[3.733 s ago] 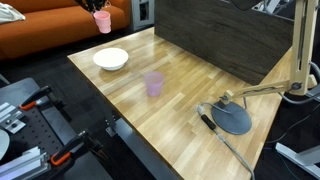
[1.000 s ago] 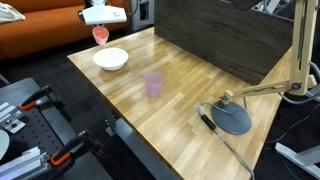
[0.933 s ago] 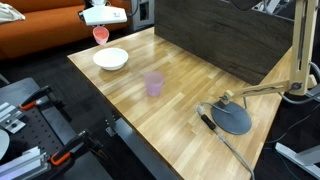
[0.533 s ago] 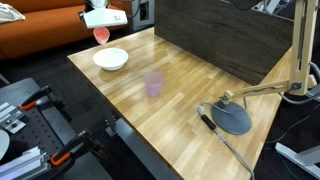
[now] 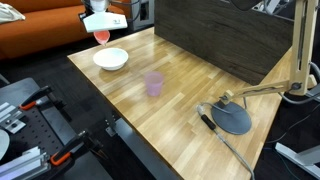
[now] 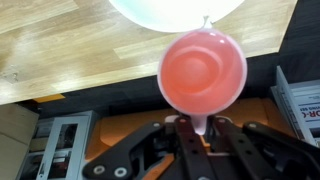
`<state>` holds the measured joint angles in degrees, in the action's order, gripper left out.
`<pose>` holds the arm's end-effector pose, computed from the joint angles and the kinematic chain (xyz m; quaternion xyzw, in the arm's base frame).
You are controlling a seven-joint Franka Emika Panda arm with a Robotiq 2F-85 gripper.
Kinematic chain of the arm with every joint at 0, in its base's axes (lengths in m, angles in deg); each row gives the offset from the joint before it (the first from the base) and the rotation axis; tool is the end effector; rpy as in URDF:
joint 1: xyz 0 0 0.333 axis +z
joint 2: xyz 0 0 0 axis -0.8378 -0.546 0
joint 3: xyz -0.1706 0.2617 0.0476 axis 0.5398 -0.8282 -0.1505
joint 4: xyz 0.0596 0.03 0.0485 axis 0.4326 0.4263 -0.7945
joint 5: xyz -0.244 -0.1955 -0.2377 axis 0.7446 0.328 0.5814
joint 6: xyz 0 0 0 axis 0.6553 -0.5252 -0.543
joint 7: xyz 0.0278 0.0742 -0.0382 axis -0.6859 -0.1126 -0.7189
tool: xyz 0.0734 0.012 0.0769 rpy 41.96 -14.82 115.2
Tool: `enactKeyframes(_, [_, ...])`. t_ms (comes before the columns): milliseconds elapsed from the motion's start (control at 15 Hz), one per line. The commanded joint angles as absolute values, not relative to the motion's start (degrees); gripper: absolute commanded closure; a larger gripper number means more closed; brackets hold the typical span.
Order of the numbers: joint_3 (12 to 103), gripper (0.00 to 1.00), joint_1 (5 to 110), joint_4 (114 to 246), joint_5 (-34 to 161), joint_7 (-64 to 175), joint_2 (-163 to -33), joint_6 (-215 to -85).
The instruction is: Flip the switch of the desk lamp. Pick up the light pink cup from the table and pour some of its water in the white dish.
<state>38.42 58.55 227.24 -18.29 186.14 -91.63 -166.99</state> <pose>0.4610 0.1135 0.2247 -0.7716 -0.5450 -0.2692 0.1873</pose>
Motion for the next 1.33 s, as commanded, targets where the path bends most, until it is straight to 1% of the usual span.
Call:
enactKeyframes(0, [38.5, 0.96, 57.5, 228.7, -21.4, 189.5, -90.1, -164.7])
enactKeyframes(1267, [38.9, 0.96, 56.9, 228.9, -23.7, 192.8, -89.6, -162.1])
